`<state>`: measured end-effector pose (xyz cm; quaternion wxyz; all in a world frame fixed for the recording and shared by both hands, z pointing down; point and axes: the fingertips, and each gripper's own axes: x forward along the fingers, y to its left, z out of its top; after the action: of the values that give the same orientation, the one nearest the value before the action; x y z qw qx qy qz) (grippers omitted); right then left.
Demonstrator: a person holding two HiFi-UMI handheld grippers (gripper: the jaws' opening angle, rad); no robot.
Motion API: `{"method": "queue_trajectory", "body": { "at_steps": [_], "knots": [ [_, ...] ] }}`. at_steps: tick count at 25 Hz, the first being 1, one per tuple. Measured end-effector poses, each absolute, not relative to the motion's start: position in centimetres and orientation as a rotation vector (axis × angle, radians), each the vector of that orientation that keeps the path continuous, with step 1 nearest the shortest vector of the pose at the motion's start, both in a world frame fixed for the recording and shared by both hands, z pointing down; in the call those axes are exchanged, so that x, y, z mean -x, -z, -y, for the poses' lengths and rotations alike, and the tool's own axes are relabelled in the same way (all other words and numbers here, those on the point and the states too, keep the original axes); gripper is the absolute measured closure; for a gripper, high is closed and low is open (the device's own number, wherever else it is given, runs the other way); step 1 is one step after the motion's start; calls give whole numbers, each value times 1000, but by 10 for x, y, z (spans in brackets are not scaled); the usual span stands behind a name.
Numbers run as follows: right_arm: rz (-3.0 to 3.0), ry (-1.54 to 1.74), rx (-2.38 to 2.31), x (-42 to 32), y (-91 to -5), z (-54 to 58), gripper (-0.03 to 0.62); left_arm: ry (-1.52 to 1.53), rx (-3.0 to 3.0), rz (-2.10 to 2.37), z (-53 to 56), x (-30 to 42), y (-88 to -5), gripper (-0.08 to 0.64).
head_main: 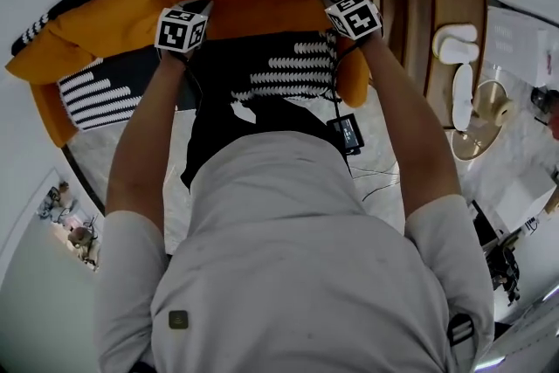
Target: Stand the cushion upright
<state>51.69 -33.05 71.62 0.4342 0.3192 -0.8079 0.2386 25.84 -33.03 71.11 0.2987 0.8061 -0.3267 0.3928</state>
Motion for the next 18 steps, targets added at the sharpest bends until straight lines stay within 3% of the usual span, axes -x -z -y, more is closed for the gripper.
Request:
{"method": "queue_trajectory", "body": {
  "at_steps": [12, 15, 18],
  "knots": [
    [1967, -533, -800, -510, -738, 380, 569, -1112, -2091, 881, 376, -245, -743, 536],
    [1943, -515, -855, -516, -745, 392, 523, -1041, -2062, 911, 389, -245, -745, 487],
    [1941, -499, -904, -519, -744, 399, 467, -991, -2073, 936, 398, -242, -741, 389]
  ]
}}
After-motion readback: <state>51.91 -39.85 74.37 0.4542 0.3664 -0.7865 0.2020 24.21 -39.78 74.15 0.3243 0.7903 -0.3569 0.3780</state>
